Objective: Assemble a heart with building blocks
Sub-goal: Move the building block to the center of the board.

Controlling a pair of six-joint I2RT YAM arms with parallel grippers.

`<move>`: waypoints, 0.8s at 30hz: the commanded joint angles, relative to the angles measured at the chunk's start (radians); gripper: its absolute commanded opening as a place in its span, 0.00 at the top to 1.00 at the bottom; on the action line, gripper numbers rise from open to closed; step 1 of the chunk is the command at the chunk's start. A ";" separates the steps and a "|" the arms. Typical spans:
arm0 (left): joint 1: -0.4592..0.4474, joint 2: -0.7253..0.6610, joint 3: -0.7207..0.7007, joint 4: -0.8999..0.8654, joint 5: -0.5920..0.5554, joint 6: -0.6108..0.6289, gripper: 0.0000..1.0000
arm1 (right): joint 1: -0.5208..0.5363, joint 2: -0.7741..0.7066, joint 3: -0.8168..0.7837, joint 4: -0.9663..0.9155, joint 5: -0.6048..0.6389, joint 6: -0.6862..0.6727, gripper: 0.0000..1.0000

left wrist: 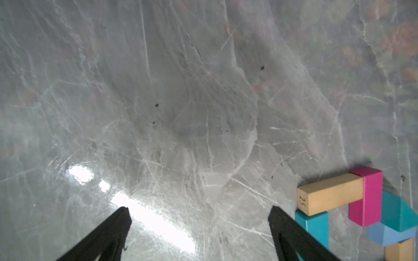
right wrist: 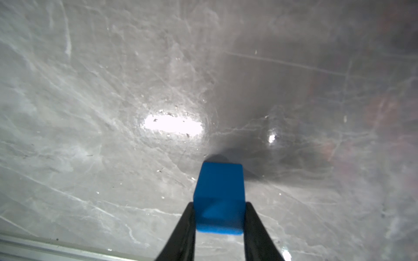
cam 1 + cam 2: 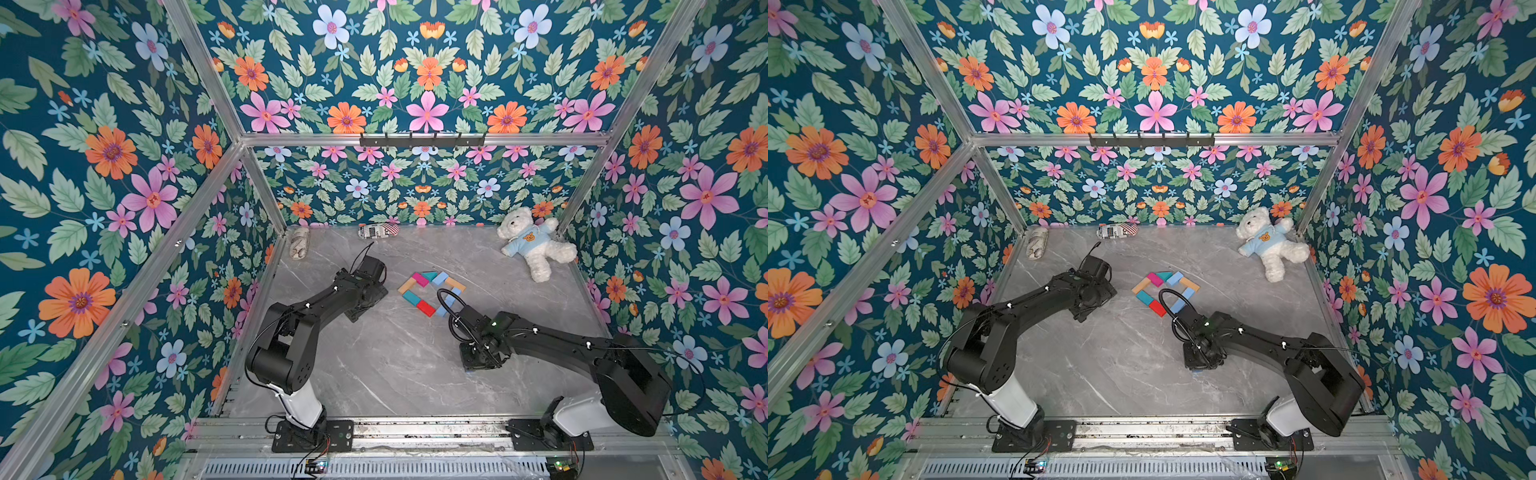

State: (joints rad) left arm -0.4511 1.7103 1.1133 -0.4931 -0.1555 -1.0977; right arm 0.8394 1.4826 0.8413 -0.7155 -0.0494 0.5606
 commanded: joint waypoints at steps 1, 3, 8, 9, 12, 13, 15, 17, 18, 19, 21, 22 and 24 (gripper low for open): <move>0.003 0.004 0.002 -0.005 -0.006 0.001 0.01 | 0.006 0.023 0.022 -0.034 0.046 -0.037 0.72; 0.003 0.003 0.000 -0.005 -0.007 0.000 0.01 | 0.008 0.028 0.030 -0.038 0.052 -0.046 0.76; 0.005 0.003 -0.008 -0.001 -0.006 -0.002 0.01 | 0.009 0.062 0.094 -0.077 0.107 -0.114 0.79; 0.005 0.003 -0.009 0.001 -0.006 -0.003 0.01 | 0.010 0.075 0.116 -0.087 0.120 -0.135 0.79; 0.005 0.002 -0.012 0.001 -0.005 -0.004 0.01 | 0.010 0.122 0.186 -0.113 0.164 -0.214 0.79; 0.004 0.001 -0.013 0.001 -0.006 -0.004 0.01 | 0.009 0.140 0.209 -0.119 0.172 -0.245 0.79; 0.005 -0.006 -0.018 0.001 -0.010 -0.005 0.01 | 0.009 0.165 0.252 -0.123 0.181 -0.296 0.78; 0.005 -0.013 -0.023 0.002 -0.012 -0.005 0.01 | 0.010 0.232 0.294 -0.124 0.176 -0.341 0.78; 0.006 -0.016 -0.027 0.002 -0.014 -0.007 0.01 | 0.010 0.247 0.312 -0.123 0.173 -0.358 0.78; 0.008 -0.020 -0.031 0.002 -0.014 -0.007 0.01 | 0.010 0.264 0.330 -0.119 0.165 -0.378 0.78; 0.009 -0.028 -0.039 0.002 -0.015 -0.009 0.01 | 0.010 0.299 0.367 -0.119 0.151 -0.406 0.78; 0.011 -0.032 -0.043 0.004 -0.015 -0.010 0.01 | 0.010 0.317 0.384 -0.120 0.148 -0.418 0.78; 0.012 -0.039 -0.051 0.004 -0.017 -0.011 0.01 | 0.009 0.343 0.417 -0.121 0.140 -0.439 0.78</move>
State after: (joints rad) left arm -0.4404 1.6829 1.0683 -0.4854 -0.1574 -1.1011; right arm 0.8478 1.8042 1.2297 -0.8169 0.1001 0.1970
